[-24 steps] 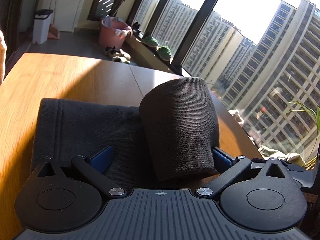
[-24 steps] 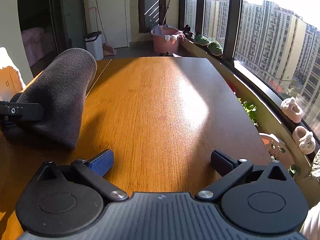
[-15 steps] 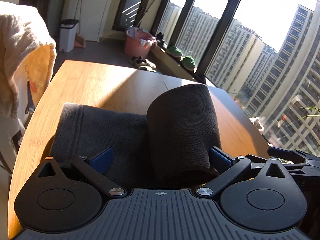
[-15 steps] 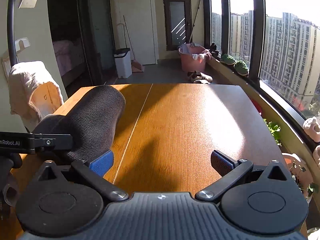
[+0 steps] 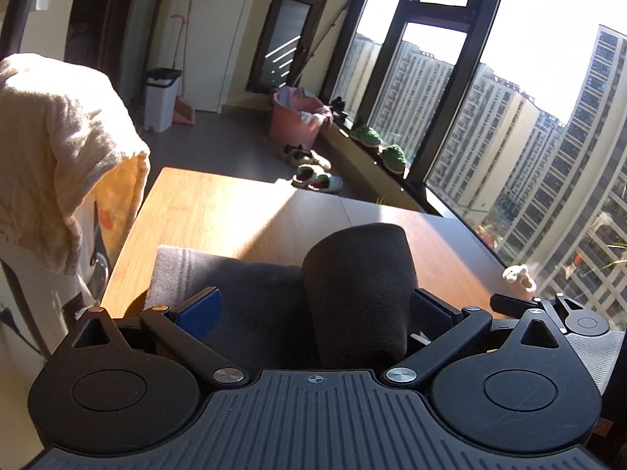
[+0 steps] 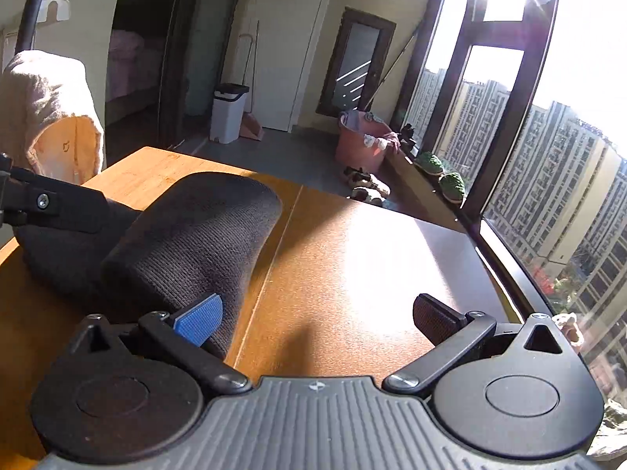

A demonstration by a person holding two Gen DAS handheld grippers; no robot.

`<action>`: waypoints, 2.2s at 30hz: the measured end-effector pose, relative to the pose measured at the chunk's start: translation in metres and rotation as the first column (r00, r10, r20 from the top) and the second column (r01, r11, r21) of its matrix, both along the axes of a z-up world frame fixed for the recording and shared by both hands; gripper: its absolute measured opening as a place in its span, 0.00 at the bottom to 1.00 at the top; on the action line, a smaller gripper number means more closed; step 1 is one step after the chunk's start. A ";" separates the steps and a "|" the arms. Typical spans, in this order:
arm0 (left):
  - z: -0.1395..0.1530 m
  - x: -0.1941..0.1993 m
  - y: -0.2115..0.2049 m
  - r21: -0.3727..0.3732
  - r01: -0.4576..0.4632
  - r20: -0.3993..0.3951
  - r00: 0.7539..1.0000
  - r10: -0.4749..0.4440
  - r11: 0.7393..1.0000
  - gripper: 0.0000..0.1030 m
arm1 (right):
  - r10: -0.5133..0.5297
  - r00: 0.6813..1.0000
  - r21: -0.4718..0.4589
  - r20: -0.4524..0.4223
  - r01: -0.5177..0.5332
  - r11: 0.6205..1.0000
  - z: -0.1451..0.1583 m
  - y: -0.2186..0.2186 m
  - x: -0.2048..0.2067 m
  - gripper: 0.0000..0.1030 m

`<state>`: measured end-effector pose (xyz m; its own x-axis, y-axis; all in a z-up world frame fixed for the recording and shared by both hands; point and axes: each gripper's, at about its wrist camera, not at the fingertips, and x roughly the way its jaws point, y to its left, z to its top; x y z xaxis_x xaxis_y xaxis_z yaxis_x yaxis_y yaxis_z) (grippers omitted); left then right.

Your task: Fold clothes

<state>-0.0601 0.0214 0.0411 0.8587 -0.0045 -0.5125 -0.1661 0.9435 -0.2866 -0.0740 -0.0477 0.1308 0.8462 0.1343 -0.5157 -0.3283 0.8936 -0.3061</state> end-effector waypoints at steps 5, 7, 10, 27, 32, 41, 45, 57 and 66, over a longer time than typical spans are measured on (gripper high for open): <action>-0.020 0.020 -0.012 -0.001 0.036 -0.050 0.998 -0.036 0.999 1.00 | -0.103 0.994 0.104 -0.022 0.105 0.989 0.026 -0.049 0.006 1.00; -0.023 0.023 -0.015 -0.008 0.053 -0.068 0.996 -0.053 0.999 1.00 | -0.057 0.994 0.223 -0.093 0.076 0.972 0.036 -0.062 0.007 1.00; -0.026 0.024 -0.020 -0.002 0.065 -0.100 0.993 -0.065 0.998 1.00 | 0.002 0.994 0.263 -0.113 0.028 0.964 0.039 -0.053 0.006 1.00; -0.017 0.001 -0.005 -0.014 0.096 -0.142 0.985 -0.097 0.995 1.00 | 0.028 0.937 0.228 -0.348 0.056 0.972 -0.017 0.009 0.068 1.00; -0.016 0.002 0.000 0.010 0.106 -0.134 0.985 -0.104 0.994 1.00 | 0.029 0.952 0.236 -0.305 0.046 0.971 -0.022 -0.003 0.057 1.00; -0.022 0.001 -0.021 0.180 0.123 -0.158 0.983 -0.095 0.976 1.00 | 0.066 0.963 0.263 -0.260 0.005 0.965 -0.022 -0.026 0.046 1.00; -0.023 0.000 -0.019 0.189 0.122 -0.161 0.983 -0.092 0.974 1.00 | 0.064 0.964 0.266 -0.258 0.007 0.964 -0.022 -0.027 0.045 1.00; -0.026 -0.002 -0.020 0.208 0.133 -0.153 0.983 -0.102 0.969 1.00 | -0.175 0.981 0.394 -0.080 0.193 0.899 0.010 -0.081 0.016 1.00; -0.032 0.004 -0.031 0.290 0.131 -0.189 0.979 -0.078 0.948 1.00 | 0.103 0.954 0.469 -0.283 0.044 0.882 0.004 -0.064 0.075 1.00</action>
<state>-0.0556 -0.0095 0.0086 0.7596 0.0867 -0.6445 -0.0835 0.9959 0.0356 0.0010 -0.1118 0.1350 0.6593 0.4425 -0.6078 -0.3653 0.8952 0.2555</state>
